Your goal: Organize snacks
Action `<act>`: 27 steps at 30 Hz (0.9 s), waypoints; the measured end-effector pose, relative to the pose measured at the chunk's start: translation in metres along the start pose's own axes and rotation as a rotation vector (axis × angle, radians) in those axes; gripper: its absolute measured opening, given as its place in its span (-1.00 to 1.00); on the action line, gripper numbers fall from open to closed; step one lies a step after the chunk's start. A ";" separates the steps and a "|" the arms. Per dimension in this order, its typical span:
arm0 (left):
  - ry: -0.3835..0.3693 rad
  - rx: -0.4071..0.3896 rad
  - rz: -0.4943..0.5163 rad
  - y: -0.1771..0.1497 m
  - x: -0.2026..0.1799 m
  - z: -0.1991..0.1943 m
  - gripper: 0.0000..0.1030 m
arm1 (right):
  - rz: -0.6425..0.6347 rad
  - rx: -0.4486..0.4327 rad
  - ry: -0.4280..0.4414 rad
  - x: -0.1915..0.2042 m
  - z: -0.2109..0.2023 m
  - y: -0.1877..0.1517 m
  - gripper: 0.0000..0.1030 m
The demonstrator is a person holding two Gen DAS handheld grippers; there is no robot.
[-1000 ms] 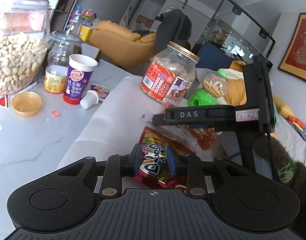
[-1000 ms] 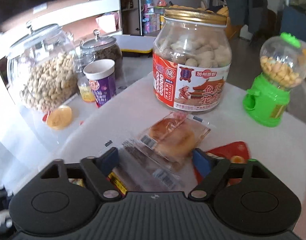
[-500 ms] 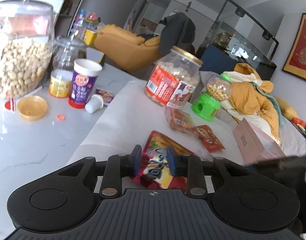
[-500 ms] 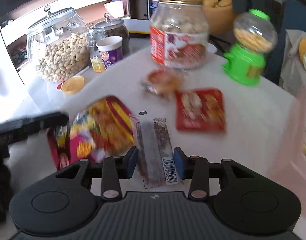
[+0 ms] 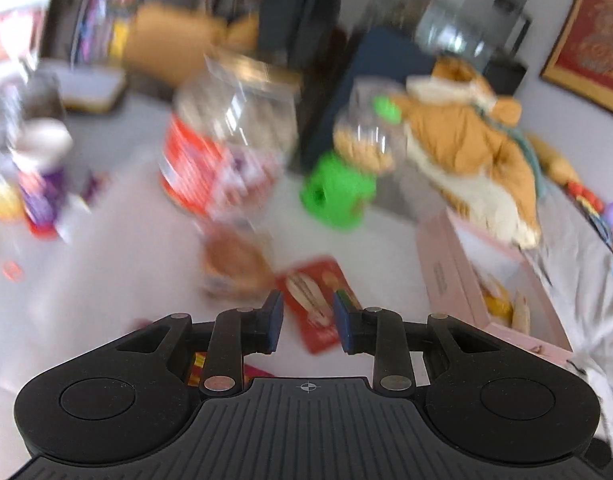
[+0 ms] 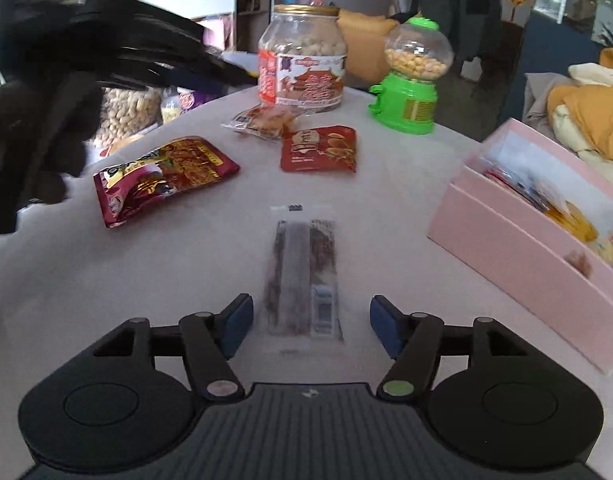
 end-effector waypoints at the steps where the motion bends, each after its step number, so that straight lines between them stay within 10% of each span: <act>1: 0.014 0.025 -0.016 0.001 -0.002 0.012 -0.39 | 0.012 -0.014 -0.003 -0.003 -0.002 -0.004 0.35; 9: 0.230 0.000 0.062 0.018 -0.030 0.083 -0.32 | 0.098 -0.072 -0.012 -0.024 -0.018 -0.025 0.37; 18: 0.088 0.063 0.561 -0.044 -0.073 0.066 -0.27 | 0.214 -0.103 0.034 -0.042 -0.023 -0.032 0.39; 27: 0.047 -0.009 0.236 -0.031 -0.027 -0.013 -0.30 | -0.042 -0.072 -0.004 -0.003 -0.012 -0.018 0.41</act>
Point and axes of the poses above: each gripper's, at about its wrist camera, not at the fingertips, and z roughly the way its jaws point, x to its left, y to its top, the point moved 3 cm from there along z, roughly the way its jaws point, and after that the axes turned 3 degrees about -z, right-handed, at the moved point
